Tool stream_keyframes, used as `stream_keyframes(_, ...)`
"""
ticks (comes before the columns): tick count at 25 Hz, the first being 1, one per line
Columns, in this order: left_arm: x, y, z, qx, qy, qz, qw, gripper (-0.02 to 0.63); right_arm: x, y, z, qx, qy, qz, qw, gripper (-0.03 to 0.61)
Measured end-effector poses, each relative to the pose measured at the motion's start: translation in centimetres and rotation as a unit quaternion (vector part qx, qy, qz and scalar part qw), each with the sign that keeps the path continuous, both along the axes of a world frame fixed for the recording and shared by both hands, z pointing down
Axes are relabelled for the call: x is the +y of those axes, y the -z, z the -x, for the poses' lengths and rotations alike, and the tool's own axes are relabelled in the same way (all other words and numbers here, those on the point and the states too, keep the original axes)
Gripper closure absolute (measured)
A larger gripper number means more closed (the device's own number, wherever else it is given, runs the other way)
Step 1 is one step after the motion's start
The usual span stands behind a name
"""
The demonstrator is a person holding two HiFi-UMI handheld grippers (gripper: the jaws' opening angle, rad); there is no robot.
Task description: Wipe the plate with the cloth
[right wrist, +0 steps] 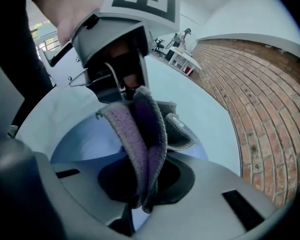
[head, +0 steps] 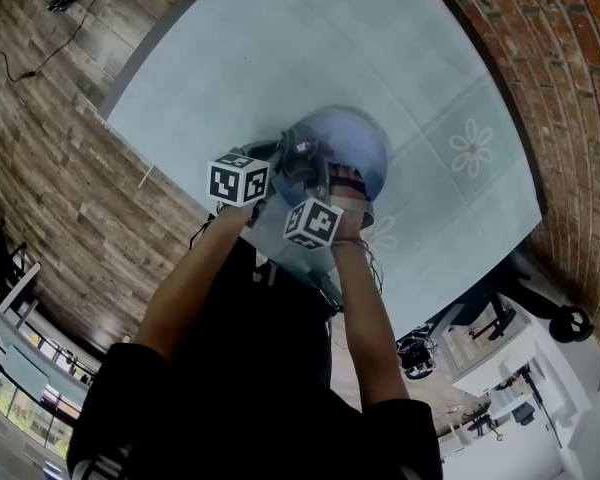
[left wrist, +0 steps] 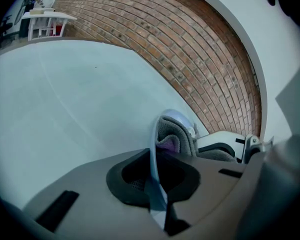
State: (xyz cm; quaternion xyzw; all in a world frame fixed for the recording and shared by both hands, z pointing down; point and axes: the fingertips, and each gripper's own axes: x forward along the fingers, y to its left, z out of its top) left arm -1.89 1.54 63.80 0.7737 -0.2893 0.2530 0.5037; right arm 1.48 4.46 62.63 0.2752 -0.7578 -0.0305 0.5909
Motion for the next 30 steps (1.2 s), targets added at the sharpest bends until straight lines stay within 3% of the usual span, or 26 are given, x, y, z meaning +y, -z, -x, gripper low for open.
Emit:
stream_keyframes(18,0.0,0.0,0.1,0.002,0.004,0.003,1.0000,0.571,5.7,0.0,2.6,-0.038,0.051,0.031,0.997,0.525)
stream_keyframes(22,0.0,-0.1,-0.1,0.002,0.002,0.003,1.0000,0.571,7.2,-0.2,2.2,-0.055,0.061,0.065,0.995,0.525)
stream_keyframes(30,0.0,0.0,-0.2,0.002,-0.001,0.000,1.0000,0.571,9.9,-0.2,0.6,-0.004,0.128,0.138,0.982,0.525)
